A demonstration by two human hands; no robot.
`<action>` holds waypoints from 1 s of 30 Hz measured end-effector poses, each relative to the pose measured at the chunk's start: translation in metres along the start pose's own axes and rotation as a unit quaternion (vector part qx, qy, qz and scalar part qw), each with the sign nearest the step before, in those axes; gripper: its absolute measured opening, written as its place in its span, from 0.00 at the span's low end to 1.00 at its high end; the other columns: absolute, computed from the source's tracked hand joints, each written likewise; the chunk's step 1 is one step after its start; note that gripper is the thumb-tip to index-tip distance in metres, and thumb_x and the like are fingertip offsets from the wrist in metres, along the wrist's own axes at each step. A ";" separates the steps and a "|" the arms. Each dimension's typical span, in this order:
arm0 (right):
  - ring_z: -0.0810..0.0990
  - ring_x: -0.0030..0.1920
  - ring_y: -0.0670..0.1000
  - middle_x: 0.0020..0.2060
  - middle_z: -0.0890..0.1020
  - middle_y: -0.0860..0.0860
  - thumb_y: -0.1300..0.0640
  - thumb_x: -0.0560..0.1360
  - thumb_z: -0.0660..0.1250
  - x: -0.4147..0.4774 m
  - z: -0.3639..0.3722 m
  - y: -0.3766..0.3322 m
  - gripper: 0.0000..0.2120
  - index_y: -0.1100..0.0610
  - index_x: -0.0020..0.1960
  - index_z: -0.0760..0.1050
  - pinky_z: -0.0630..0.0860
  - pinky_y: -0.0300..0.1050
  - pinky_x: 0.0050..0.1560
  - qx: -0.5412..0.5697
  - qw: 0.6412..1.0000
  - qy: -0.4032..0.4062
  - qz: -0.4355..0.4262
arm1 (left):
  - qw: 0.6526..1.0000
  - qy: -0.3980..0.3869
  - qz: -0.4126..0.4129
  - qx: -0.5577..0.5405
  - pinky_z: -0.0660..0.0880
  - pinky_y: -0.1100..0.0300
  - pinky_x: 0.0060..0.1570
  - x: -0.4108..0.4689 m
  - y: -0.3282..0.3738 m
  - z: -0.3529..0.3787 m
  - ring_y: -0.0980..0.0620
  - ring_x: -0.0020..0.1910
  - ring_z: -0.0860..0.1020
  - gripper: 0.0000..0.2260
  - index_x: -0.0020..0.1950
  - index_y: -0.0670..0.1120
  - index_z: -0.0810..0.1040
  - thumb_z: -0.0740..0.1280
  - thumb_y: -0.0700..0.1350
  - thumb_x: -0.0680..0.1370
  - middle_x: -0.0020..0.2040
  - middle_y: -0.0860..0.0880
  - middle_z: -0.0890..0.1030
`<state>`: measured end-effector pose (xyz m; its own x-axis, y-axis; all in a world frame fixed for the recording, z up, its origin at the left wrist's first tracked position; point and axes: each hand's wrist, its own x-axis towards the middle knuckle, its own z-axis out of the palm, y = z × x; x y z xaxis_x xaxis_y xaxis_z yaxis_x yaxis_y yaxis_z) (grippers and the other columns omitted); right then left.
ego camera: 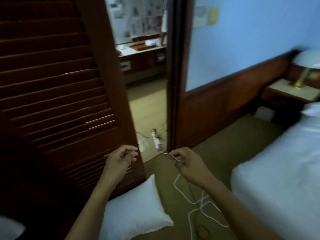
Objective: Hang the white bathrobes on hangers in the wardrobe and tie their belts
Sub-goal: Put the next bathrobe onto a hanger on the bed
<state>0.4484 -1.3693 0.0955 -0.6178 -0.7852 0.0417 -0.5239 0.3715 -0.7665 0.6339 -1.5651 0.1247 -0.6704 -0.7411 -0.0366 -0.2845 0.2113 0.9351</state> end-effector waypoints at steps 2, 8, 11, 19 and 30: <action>0.78 0.53 0.40 0.53 0.79 0.42 0.60 0.75 0.67 -0.017 -0.039 0.031 0.15 0.48 0.59 0.82 0.75 0.37 0.58 -0.017 0.999 0.034 0.023 | 0.999 -0.049 0.008 -0.006 0.76 0.56 0.48 0.015 0.020 0.055 0.49 0.45 0.85 0.11 0.49 0.51 0.84 0.67 0.35 0.80 0.46 0.49 0.87; 0.79 0.57 0.42 0.58 0.79 0.44 0.60 0.80 0.65 -0.079 -0.133 0.108 0.14 0.46 0.62 0.80 0.78 0.40 0.59 0.009 0.979 0.154 0.131 | 0.978 -0.204 0.050 -0.006 0.80 0.53 0.51 0.033 0.081 0.214 0.50 0.48 0.84 0.07 0.53 0.50 0.84 0.68 0.40 0.81 0.48 0.49 0.86; 0.79 0.57 0.41 0.60 0.80 0.43 0.58 0.79 0.67 -0.116 -0.171 0.149 0.13 0.46 0.62 0.80 0.78 0.41 0.61 0.022 0.955 0.231 0.183 | 0.952 -0.292 0.090 0.022 0.80 0.56 0.50 0.036 0.109 0.292 0.54 0.46 0.84 0.06 0.53 0.50 0.83 0.68 0.40 0.81 0.47 0.50 0.86; 0.79 0.55 0.37 0.59 0.77 0.38 0.55 0.79 0.68 -0.206 -0.263 0.235 0.12 0.42 0.59 0.79 0.76 0.36 0.56 0.032 0.862 0.398 0.312 | 0.863 -0.478 0.152 0.060 0.78 0.63 0.46 0.020 0.169 0.491 0.59 0.45 0.83 0.08 0.54 0.50 0.82 0.67 0.39 0.81 0.47 0.52 0.85; 0.81 0.53 0.40 0.59 0.79 0.43 0.57 0.79 0.69 -0.314 -0.375 0.321 0.11 0.45 0.58 0.81 0.74 0.33 0.49 0.015 0.679 0.580 0.450 | 0.700 -0.680 0.212 0.050 0.78 0.58 0.49 -0.032 0.255 0.750 0.51 0.46 0.85 0.07 0.52 0.49 0.83 0.67 0.39 0.81 0.46 0.50 0.87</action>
<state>0.2547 -0.8176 0.0762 -0.7348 0.6782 0.0109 0.3742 0.4188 -0.8274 0.0693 -1.0095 0.1003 -0.7220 0.6798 -0.1291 0.1368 0.3231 0.9364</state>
